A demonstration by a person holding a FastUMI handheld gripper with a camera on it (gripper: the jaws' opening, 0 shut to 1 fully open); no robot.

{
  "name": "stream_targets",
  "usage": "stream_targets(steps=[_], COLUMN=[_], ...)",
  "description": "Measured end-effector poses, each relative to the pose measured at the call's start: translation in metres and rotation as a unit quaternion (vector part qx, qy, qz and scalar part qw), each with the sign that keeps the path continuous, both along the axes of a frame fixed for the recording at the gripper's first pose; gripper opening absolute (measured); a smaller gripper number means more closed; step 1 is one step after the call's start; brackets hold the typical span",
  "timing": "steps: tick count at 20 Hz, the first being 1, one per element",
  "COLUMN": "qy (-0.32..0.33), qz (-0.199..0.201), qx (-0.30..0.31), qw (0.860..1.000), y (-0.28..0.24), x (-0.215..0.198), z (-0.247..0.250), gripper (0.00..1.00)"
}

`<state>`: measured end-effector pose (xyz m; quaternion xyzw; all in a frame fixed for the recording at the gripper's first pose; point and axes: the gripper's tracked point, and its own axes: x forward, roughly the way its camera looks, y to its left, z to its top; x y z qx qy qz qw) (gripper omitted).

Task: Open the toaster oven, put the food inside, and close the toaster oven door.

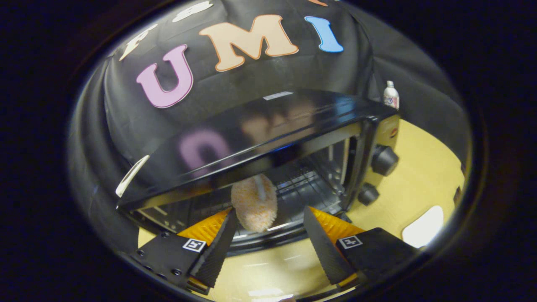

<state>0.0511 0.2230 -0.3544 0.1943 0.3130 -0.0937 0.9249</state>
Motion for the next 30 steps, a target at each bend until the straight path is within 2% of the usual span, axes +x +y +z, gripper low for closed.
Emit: stream_targets(steps=[6, 10, 12, 21, 25, 28, 30], qy=[0.058, 0.114, 0.129, 0.213, 0.234, 0.234, 0.235], qz=[0.034, 0.066, 0.077, 0.146, 0.151, 0.145, 0.155], qx=[-0.039, -0.050, -0.042, -0.048, -0.062, -0.056, -0.066], qw=[0.997, 0.990, 0.988, 0.965, 0.958, 0.960, 0.957], y=[-0.025, -0.010, 0.002, 0.034, 0.036, 0.041, 0.041], x=[-0.102, -0.169, -0.189, -0.203, -0.197, -0.184, -0.183], z=[0.022, 0.009, 0.000, -0.074, -0.092, -0.097, -0.093], gripper=[0.99, 0.99, 0.99, 0.99, 0.99, 0.99, 0.98])
